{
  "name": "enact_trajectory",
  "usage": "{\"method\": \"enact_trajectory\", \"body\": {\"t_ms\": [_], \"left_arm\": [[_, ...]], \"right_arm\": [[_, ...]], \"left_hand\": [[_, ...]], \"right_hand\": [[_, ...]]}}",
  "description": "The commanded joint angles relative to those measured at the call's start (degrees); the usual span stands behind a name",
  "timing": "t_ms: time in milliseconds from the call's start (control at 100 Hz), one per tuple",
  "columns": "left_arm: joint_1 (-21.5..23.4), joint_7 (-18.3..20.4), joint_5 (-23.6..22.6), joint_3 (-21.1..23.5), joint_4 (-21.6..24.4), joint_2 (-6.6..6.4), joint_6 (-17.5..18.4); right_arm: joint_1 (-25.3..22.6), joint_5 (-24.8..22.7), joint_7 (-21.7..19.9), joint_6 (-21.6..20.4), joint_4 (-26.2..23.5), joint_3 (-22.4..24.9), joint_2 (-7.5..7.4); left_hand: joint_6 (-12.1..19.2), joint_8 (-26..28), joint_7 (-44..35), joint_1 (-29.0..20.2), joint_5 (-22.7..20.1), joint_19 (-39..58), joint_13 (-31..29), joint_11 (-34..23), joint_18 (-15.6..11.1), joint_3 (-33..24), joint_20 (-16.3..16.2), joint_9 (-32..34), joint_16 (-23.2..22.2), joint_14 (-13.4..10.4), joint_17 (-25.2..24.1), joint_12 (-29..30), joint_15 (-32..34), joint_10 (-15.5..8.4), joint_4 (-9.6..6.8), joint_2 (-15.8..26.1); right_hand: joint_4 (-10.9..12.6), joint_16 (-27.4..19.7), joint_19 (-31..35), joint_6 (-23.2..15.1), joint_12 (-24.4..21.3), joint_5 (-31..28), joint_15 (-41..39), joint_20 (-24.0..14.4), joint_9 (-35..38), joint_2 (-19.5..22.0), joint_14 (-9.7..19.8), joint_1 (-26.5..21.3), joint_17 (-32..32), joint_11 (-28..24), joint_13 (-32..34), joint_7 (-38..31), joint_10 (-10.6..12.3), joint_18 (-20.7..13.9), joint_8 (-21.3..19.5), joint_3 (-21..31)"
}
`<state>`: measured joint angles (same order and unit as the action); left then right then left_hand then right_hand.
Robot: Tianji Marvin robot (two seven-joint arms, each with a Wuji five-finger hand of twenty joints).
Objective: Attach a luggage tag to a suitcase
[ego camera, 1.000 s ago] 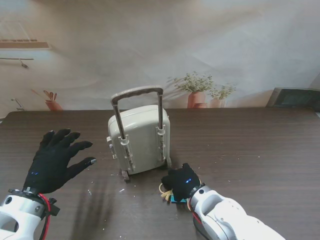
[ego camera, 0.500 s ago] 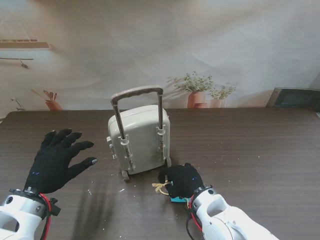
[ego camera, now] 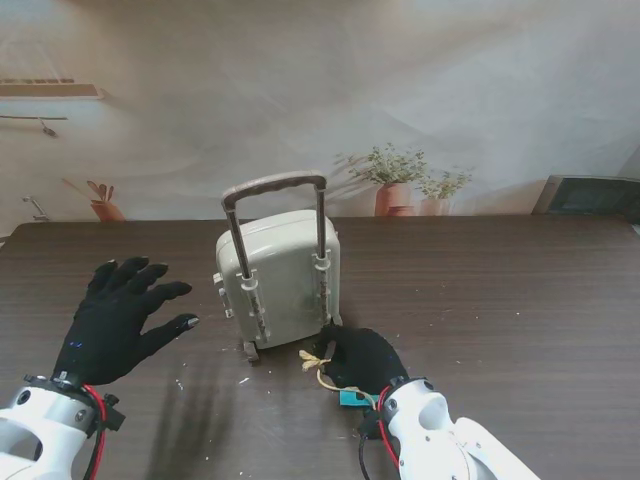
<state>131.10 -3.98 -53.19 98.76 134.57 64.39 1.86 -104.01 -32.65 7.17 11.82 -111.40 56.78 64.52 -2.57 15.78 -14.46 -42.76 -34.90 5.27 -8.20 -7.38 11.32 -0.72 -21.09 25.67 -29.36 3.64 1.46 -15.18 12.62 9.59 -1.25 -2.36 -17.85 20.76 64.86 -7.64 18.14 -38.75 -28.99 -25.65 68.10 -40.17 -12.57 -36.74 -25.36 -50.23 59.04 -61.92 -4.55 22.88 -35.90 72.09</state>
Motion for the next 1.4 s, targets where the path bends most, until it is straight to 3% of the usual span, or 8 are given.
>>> {"method": "enact_trajectory", "body": {"t_ms": [0, 190, 450, 820, 970, 1190, 1260, 1390], "left_arm": [[0.14, 0.91, -0.20, -0.12, 1.72, -0.10, -0.10], [0.09, 0.55, -0.25, -0.24, 1.76, -0.06, -0.14], [-0.94, 1.41, -0.07, -1.09, 1.86, -0.30, 0.82], [-2.56, 1.43, -1.01, -4.68, 2.23, -0.78, 3.48], [-1.85, -1.07, -3.67, -7.04, 2.28, -0.90, 4.85], [-1.46, -2.46, -6.63, -11.15, 2.49, -1.31, 5.03], [-1.70, -0.92, -8.14, -12.60, 2.71, -1.71, 4.57], [-2.42, 2.81, -10.19, -14.92, 2.93, -2.39, 3.62]], "right_arm": [[-1.23, -1.70, -0.34, -0.67, -1.71, 0.71, 0.06], [-4.54, -4.98, -0.07, -4.50, -7.48, 4.04, -0.38], [-7.52, -9.19, -0.42, -9.67, -15.78, 10.03, -0.79], [-6.87, -6.93, -4.48, -14.24, -22.76, 17.13, -1.00], [-5.22, -5.45, -6.99, -15.97, -24.04, 18.97, -1.27], [-1.67, -1.32, -9.95, -15.13, -25.07, 19.63, -1.44], [-0.35, 0.13, -10.93, -14.15, -25.34, 19.53, -1.49], [2.06, 1.67, -12.93, -12.42, -25.73, 19.30, -1.69]], "left_hand": [[-3.34, 1.03, -0.06, -1.51, -1.31, 0.23, -0.82, -0.29, 0.59, 1.37, -0.49, 0.31, 0.36, -0.16, -0.41, -0.64, 0.12, 1.04, 0.71, 1.30], [-3.32, 1.05, -0.08, -1.52, -1.38, 0.27, -0.87, -0.34, 0.71, 1.34, -0.51, 0.46, 0.29, -0.10, -0.36, -0.67, 0.14, 1.14, 0.69, 1.24], [-3.36, 1.09, -0.24, -1.53, -1.75, 0.38, -1.21, -0.50, 0.83, 1.33, -0.54, 0.88, 0.08, -0.01, -0.08, -0.73, 0.39, 1.10, 0.68, 1.09], [-3.36, 1.28, -1.01, -1.86, -3.13, 1.05, -3.74, -1.60, 2.33, 1.18, -0.60, 3.37, -0.13, 0.80, 2.10, -1.06, 1.56, 1.39, 0.51, 0.47], [-3.05, 1.40, -1.69, -1.93, -3.69, 3.10, -7.32, -2.90, 7.29, 1.01, -1.55, 6.46, -0.05, 3.55, 5.98, -1.54, 3.67, 1.44, 0.21, -0.20], [-3.20, 1.23, -3.16, -1.88, -4.83, 10.59, -17.36, -6.79, 12.65, 0.19, -9.29, 12.57, 6.00, 6.20, 14.08, -4.59, 11.19, 1.71, -0.96, -3.26], [-3.02, 1.13, -3.19, -1.42, -4.29, 12.84, -18.77, -7.08, 13.03, -0.03, -12.37, 12.70, 9.27, 6.09, 15.26, -4.92, 12.90, 1.48, -1.19, -4.16], [-3.06, 0.82, -2.38, -1.11, -2.42, 13.63, -18.70, -6.72, 12.82, 0.23, -13.23, 11.60, 9.95, 5.53, 15.48, -4.80, 12.72, 0.96, -1.17, -5.77]], "right_hand": [[0.11, 2.32, 2.90, 0.16, 3.47, -2.03, -4.28, -1.99, 1.26, 2.17, 1.24, -2.85, -1.14, -7.25, 3.24, -9.15, 1.96, 1.25, -1.12, -0.67], [0.92, 7.63, 13.88, -1.99, 16.27, 0.22, -21.14, -9.91, -5.21, 1.46, 3.25, -4.87, -9.60, -17.85, 8.15, -11.87, 1.63, 2.06, -0.60, -1.27], [0.89, 9.68, 24.89, -2.46, 19.16, -0.32, -31.76, -17.81, -4.88, -0.95, 2.16, -5.07, -21.25, -18.62, 13.24, -13.69, 1.09, 1.68, 1.48, 0.47], [0.59, 9.21, 25.74, -3.65, 18.88, -2.43, -31.32, -18.29, -2.85, -4.09, 1.80, -4.60, -22.98, -16.92, 14.64, -15.22, 0.68, 1.59, 5.37, 2.94], [0.47, 8.98, 24.85, -3.83, 18.56, -3.11, -30.25, -17.67, -1.94, -5.05, 1.85, -4.26, -23.78, -15.82, 15.46, -15.37, 0.65, 1.93, 6.45, 3.64], [0.44, 8.89, 24.11, -3.80, 18.61, -3.26, -29.34, -17.19, -1.74, -5.05, 1.69, -4.20, -23.61, -15.27, 15.52, -15.45, 0.43, 2.30, 6.82, 3.58], [0.48, 8.87, 23.81, -3.79, 18.57, -3.26, -29.12, -17.06, -1.77, -4.80, 1.60, -4.35, -23.34, -15.08, 15.46, -15.47, 0.36, 2.35, 6.85, 3.32], [0.62, 8.89, 23.50, -3.79, 18.62, -3.25, -28.77, -16.93, -1.78, -4.51, 1.53, -4.64, -23.07, -14.83, 15.24, -15.44, 0.25, 2.40, 6.93, 2.69]]}}
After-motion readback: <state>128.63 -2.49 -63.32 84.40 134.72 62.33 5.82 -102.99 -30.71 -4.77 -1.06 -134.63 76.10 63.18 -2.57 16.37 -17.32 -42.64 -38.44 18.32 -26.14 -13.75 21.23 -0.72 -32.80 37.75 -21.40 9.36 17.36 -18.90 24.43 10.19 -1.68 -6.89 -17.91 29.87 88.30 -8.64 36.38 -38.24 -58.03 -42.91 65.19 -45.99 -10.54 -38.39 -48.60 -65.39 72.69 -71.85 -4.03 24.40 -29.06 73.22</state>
